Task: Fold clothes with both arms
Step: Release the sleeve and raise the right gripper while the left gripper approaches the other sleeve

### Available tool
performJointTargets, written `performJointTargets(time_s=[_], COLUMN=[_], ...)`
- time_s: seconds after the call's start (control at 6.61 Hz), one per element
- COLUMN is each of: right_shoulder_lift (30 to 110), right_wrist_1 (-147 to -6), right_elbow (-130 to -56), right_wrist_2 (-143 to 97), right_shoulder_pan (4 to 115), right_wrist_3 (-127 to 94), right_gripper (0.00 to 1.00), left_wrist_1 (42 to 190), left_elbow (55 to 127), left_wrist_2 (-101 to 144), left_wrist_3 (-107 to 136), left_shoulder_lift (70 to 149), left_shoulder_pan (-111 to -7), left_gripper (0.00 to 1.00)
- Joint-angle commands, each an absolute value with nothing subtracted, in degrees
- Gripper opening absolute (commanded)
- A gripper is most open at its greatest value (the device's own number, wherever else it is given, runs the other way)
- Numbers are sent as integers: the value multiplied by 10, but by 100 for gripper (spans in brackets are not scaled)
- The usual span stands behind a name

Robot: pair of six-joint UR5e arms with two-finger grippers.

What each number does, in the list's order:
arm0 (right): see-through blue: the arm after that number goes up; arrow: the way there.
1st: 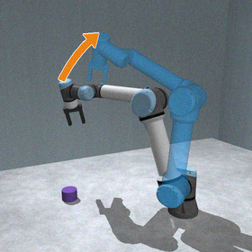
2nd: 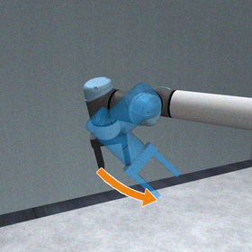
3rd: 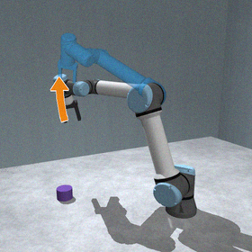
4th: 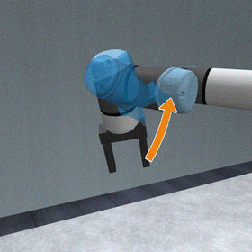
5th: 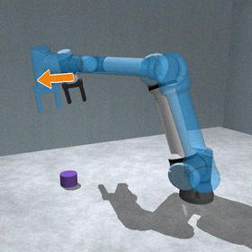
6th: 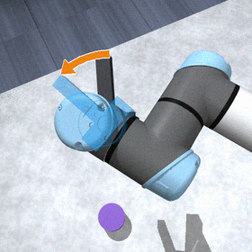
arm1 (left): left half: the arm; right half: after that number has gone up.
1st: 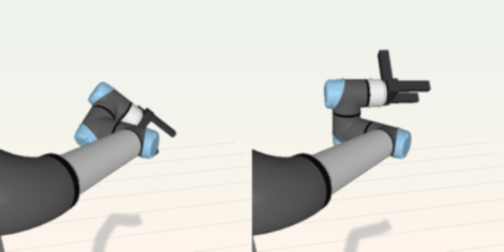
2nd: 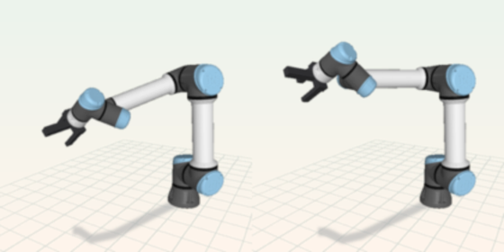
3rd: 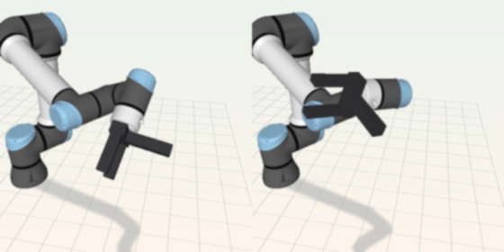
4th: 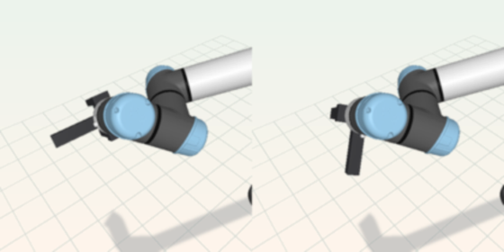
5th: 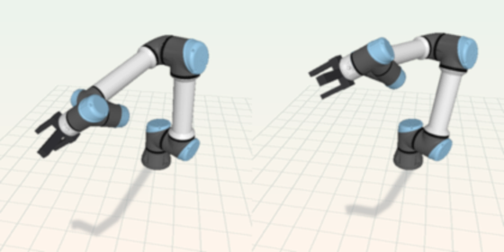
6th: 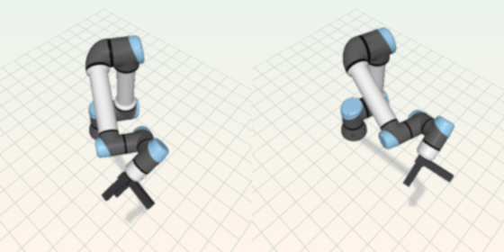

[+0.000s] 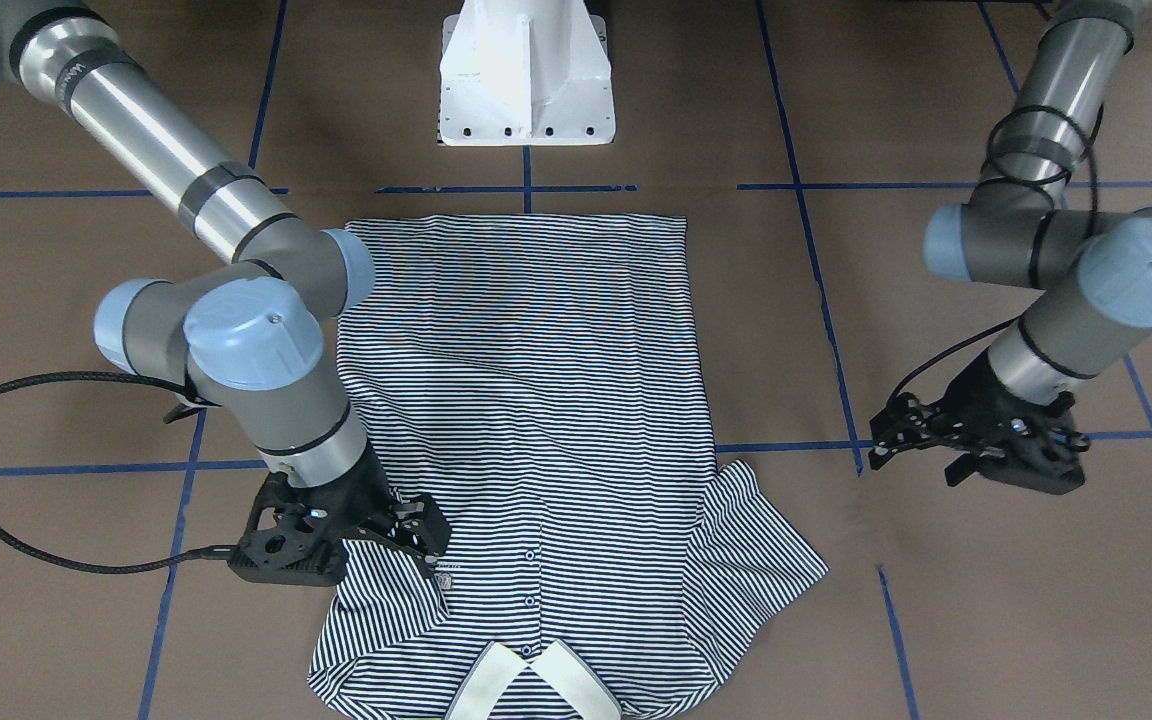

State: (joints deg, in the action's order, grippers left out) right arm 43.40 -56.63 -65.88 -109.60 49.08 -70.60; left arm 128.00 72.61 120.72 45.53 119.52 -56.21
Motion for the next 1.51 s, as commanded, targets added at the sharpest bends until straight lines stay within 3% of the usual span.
performJointTargets(time_s=[0.0, 0.15, 0.3, 1.36], right_shoulder_lift=[514, 527, 527, 532], right_wrist_1=[-563, -563, -563, -562], right_elbow=[-762, -779, -779, -778], right_wrist_2=[-1155, -1155, -1152, -1149], right_shoulder_pan=[512, 511, 508, 503], right_wrist_3=[-701, -700, -701, -708], right_gripper=[100, 100, 100, 100], left_wrist_1=[1281, 1283, 1284, 1309], left_elbow=[625, 598, 592, 514], left_wrist_2=[1165, 1152, 1122, 1075], left_wrist_3=[488, 488, 488, 489], left_shoulder_lift=[1291, 1316, 1317, 1348], left_shoulder_pan=[-534, -534, -532, -517], left_gripper=[78, 65, 61, 55])
